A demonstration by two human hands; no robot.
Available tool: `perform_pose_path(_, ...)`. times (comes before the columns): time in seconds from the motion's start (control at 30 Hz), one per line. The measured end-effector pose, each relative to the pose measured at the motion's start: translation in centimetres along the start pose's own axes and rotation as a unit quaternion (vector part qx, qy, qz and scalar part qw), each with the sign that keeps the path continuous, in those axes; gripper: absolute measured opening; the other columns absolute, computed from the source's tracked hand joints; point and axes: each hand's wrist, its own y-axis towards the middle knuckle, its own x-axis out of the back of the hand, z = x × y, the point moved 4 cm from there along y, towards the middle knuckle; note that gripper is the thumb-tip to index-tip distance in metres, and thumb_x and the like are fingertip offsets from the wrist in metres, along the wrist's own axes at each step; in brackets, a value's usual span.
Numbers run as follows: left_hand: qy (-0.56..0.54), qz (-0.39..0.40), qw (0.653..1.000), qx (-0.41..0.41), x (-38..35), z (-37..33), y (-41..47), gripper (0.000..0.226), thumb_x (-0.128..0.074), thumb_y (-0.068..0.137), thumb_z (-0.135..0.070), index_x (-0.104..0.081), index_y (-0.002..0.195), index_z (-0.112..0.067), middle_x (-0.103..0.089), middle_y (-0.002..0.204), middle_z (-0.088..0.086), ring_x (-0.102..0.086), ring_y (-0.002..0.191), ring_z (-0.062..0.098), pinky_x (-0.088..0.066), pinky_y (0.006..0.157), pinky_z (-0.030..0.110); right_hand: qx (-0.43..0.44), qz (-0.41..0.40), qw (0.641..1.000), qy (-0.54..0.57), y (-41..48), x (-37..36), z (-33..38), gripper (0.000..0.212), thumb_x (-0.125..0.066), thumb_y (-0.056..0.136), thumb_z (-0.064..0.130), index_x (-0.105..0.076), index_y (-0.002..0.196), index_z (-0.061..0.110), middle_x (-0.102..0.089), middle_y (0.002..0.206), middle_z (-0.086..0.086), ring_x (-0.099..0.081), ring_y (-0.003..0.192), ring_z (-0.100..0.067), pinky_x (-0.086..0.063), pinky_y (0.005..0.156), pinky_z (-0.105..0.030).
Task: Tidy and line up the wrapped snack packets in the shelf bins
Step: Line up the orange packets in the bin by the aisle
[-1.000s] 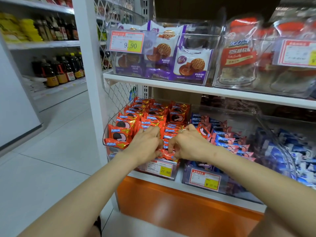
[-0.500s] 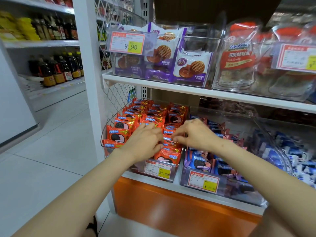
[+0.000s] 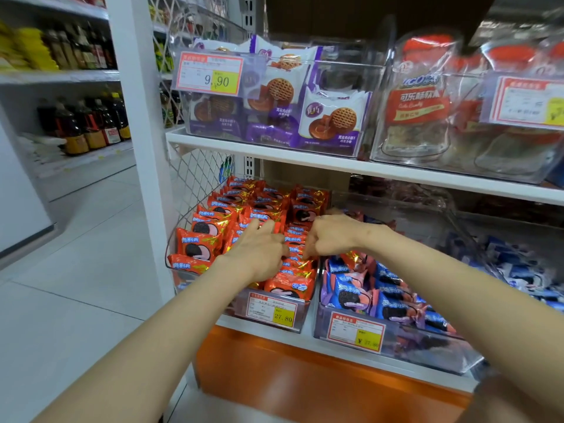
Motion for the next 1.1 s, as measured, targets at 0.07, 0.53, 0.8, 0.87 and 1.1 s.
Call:
perform_pose_path(0.07,-0.001,0.005,1.000,0.001,0.0,-0.1,0.0,0.039,-0.035,0.098,-0.027,-0.048,0.135,-0.029,-0.048,0.133,-0.006,-0.031,0.115,0.019,-0.022,0.092,0.034,-0.005,-0.022,1.000,0.022,0.6,0.6,-0.2,0.021,-0.059,0.087,0.023,-0.074,0.102,0.020,-0.070,0.108,0.007,-0.060,0.094,-0.008,-0.051,0.083,-0.027)
perform_pose_path(0.53,-0.130,-0.074,0.987,-0.056,1.4,-0.3,-3.5,0.036,-0.044,0.096,-0.026,-0.052,0.131,-0.023,-0.051,0.133,-0.006,-0.040,0.123,0.013,-0.024,0.103,0.026,-0.025,-0.013,0.999,-0.022,4.6,0.0,0.1,0.026,-0.080,0.072,0.023,-0.067,0.093,0.014,-0.066,0.092,-0.001,-0.059,0.087,-0.018,-0.047,0.072,-0.030)
perform_pose_path(0.8,-0.069,-0.081,0.991,-0.079,0.1,-1.3,-3.8,0.039,-0.046,0.096,-0.033,-0.046,0.135,-0.030,-0.050,0.134,-0.007,-0.039,0.125,0.014,-0.023,0.099,0.029,-0.039,-0.012,0.997,0.060,4.7,0.3,-0.4,0.015,-0.076,0.074,0.012,-0.071,0.089,0.010,-0.071,0.094,-0.004,-0.058,0.083,-0.011,-0.045,0.067,-0.025)
perform_pose_path(0.87,-0.054,-0.092,0.991,-0.078,0.0,-1.6,-3.7,0.038,-0.046,0.096,-0.031,-0.047,0.134,-0.029,-0.050,0.134,-0.007,-0.040,0.123,0.015,-0.023,0.096,0.030,-0.045,-0.018,0.999,-0.003,4.8,0.1,0.0,0.019,-0.078,0.072,0.016,-0.071,0.089,0.010,-0.070,0.094,-0.004,-0.060,0.085,-0.016,-0.048,0.068,-0.027)
perform_pose_path(1.1,-0.042,-0.105,0.990,-0.079,-0.4,-1.8,-3.7,0.038,-0.044,0.096,-0.031,-0.046,0.134,-0.026,-0.049,0.134,-0.006,-0.040,0.124,0.016,-0.022,0.096,0.031,-0.051,-0.007,0.994,-0.098,4.9,0.3,0.6,0.009,-0.066,0.081,0.014,-0.059,0.077,0.010,-0.054,0.075,-0.004,-0.050,0.071,-0.020,-0.033,0.045,-0.023)
